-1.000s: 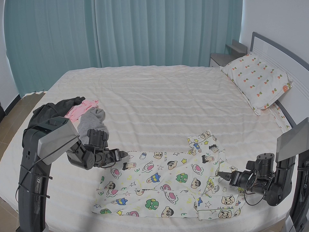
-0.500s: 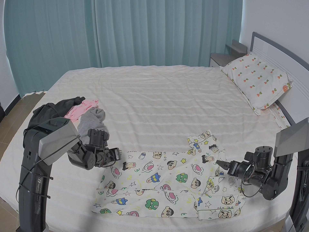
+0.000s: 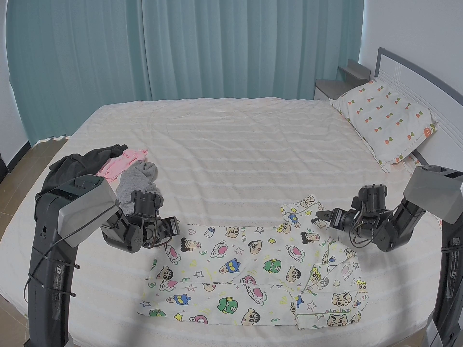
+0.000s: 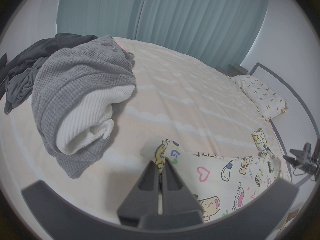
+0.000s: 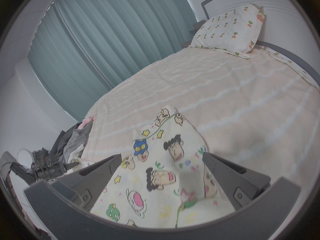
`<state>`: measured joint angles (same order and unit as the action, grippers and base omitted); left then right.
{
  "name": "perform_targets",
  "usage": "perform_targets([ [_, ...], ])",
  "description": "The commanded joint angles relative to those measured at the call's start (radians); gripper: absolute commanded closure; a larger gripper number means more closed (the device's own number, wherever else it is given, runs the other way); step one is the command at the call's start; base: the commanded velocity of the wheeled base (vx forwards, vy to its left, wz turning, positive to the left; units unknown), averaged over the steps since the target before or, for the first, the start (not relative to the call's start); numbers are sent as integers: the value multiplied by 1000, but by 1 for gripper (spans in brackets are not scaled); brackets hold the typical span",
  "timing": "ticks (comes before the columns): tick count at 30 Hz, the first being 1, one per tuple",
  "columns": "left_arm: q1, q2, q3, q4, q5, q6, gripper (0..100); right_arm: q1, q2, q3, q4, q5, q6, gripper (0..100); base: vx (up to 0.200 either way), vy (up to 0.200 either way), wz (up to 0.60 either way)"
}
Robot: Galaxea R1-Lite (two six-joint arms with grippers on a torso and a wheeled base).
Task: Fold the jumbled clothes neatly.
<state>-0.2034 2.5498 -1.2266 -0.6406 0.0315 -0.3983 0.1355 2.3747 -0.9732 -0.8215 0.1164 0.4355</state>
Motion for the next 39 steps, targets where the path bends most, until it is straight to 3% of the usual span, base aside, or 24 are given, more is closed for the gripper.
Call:
perform_targets([
  [1,-5,-19,10,-14,57,-2,100,-45,127,-285,234,5,-46,0,0,0,0],
  [11,-16,-34,19,-14,70,1,100,-50,239,-456,400,8,-67,0,0,0,0],
  [16,-19,-34,27,-13,90,-1,100,-30,282,-547,427,42,-66,0,0,0,0],
  [25,-24,-56,72,-16,88,-5,100,-5,275,-545,444,117,-61,0,0,0,0],
  [26,-25,-54,73,-16,90,-8,100,-7,276,-549,443,121,-61,100,0,0,0],
  [39,-27,-68,82,-17,94,-27,100,-25,288,-542,375,117,-54,100,0,0,0],
])
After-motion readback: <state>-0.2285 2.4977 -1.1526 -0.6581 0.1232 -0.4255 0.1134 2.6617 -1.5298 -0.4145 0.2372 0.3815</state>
